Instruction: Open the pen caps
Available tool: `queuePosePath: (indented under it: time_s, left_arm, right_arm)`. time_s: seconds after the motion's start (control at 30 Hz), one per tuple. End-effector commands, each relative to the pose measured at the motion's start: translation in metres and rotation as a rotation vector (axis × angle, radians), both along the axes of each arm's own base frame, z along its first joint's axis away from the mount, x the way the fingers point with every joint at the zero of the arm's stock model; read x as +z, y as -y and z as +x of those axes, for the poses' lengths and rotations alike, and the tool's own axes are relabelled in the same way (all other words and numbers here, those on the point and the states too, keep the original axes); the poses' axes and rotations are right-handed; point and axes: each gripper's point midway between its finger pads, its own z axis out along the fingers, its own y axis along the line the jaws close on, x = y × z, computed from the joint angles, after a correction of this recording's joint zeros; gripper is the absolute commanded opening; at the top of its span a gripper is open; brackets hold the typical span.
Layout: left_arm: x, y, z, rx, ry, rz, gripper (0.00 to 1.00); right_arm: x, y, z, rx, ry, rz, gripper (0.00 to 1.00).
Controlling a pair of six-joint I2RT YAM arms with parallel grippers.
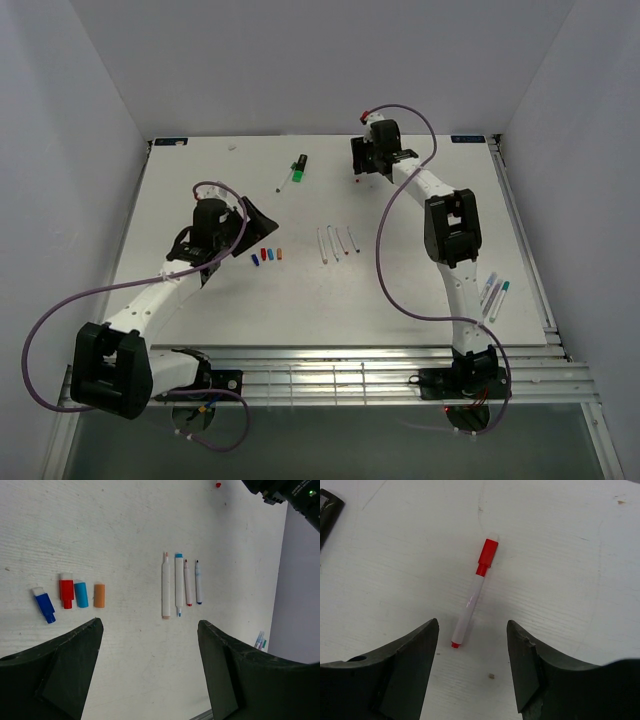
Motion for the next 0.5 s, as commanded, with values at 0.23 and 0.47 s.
queuePosePath:
  time_s: [0.23,0.47]
  left_arm:
    - [0.008,0.01,-0.001,-0.033,0.034,-0.058,0.87]
    - [0.005,0.011,-0.005,-0.042,0.029,-0.063,0.87]
  right_arm:
    - [-0.012,-0.02,0.017,-0.029,0.051,-0.055,0.59]
    - [-0.033,-0.018,0.018,-0.055,0.014,-0.075,0.52]
